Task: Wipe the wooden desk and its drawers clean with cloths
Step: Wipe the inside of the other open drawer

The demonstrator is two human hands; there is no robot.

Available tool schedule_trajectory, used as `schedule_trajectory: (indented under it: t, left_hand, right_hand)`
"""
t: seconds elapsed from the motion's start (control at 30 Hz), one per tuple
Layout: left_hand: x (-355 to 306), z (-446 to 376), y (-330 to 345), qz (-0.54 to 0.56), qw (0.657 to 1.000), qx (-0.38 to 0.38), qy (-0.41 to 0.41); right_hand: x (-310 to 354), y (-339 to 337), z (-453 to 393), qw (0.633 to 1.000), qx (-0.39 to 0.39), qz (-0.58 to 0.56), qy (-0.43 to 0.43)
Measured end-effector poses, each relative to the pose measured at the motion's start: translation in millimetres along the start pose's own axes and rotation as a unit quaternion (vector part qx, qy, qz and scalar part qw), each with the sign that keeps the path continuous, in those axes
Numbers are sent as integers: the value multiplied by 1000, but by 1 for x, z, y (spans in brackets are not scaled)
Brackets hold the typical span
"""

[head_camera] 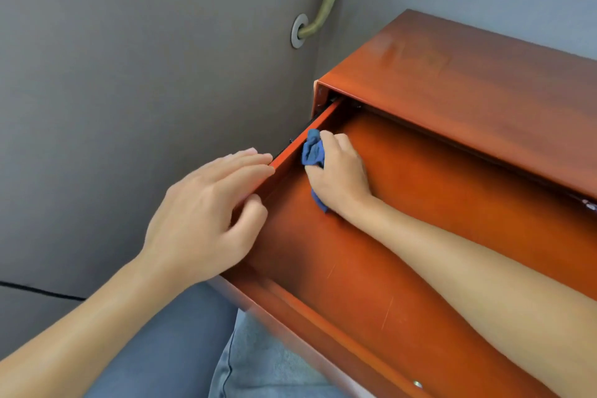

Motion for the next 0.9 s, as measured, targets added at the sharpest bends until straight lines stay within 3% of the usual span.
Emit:
schedule_trajectory:
  t: [0.2,0.43,0.67,0.73,0.8,0.9]
  left_hand:
    - [3,-11,5,41,998,-37,-2]
    - [-5,-40,25,-1,1000,-26,18]
    - [-15,-78,47,-30,997,12,67]
    - [-18,-84,48,-25,993,17,113]
    - [-26,-84,52,-28,983,31,178]
    - [-59,-74,71,-55,961,101,251]
  right_hand:
    - [62,-16,60,980,110,-139,-95]
    - [46,-25,55,931,232,-277,-50]
    - [-45,-106,67,932,333,-111,-90]
    - [-89,-139,84,945,314,-63,-61]
    - [-142,-165,99,972,233,13,-21]
    - [-196,-177,99,984,123,117,54]
Point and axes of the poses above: each hand's wrist, its own z-axis away from the middle knuckle, its own y-axis out of the palm, x = y × z, the point moved 2 cm from there along -z, towards the middle knuckle, and after that the axes turned 5 degrees about -y, right-handed, at the moved point
